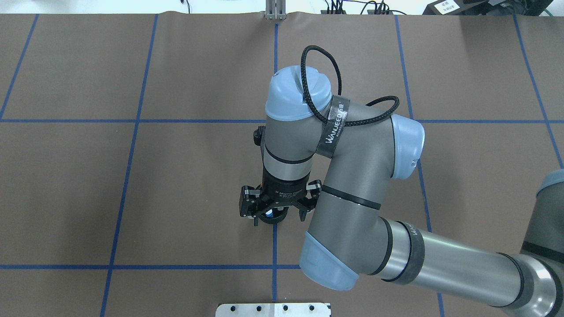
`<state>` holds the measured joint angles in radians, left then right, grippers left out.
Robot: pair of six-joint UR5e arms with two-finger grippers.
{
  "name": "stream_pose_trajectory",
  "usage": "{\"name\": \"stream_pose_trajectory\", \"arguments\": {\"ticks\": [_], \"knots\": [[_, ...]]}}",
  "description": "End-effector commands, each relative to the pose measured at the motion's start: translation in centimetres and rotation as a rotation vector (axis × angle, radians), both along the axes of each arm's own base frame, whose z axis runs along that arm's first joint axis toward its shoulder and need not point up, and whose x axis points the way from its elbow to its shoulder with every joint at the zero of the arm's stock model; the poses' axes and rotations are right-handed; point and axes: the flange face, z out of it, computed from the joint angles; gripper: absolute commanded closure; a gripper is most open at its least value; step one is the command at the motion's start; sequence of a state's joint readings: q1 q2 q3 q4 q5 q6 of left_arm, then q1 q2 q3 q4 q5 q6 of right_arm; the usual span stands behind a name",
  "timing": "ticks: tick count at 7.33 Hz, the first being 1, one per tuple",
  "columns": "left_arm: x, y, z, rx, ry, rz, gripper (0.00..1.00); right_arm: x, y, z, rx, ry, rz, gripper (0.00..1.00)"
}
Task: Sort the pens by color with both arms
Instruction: 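Lower the right gripper into the cup and grasp the blue marker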
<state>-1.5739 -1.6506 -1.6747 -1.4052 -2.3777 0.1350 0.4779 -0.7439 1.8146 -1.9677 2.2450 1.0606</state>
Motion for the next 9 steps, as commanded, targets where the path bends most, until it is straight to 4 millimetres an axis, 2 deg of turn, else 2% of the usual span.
{"name": "stream_pose_trajectory", "arguments": {"ticks": [1, 4, 5, 6, 9], "knots": [[0.0, 0.0, -0.2, 0.003, 0.000, 0.000, 0.00, -0.2, 0.0, -0.9, 0.097, -0.007, 0.098, 0.06], [0.0, 0.0, 0.1, -0.003, 0.000, 0.000, 0.00, -3.3, 2.9, -0.2, 0.143, 0.038, 0.132, 0.06], [0.0, 0.0, 0.1, -0.001, 0.000, 0.000, 0.00, -3.8, 3.3, 0.1, 0.145, 0.046, 0.127, 0.08], [0.0, 0.0, 0.1, -0.003, 0.000, 0.000, 0.00, -4.0, 3.4, 0.3, 0.138, 0.053, 0.130, 0.16], [0.1, 0.0, 0.1, -0.002, 0.000, 0.000, 0.00, -4.9, 2.9, 0.9, 0.135, 0.058, 0.135, 0.21]]}}
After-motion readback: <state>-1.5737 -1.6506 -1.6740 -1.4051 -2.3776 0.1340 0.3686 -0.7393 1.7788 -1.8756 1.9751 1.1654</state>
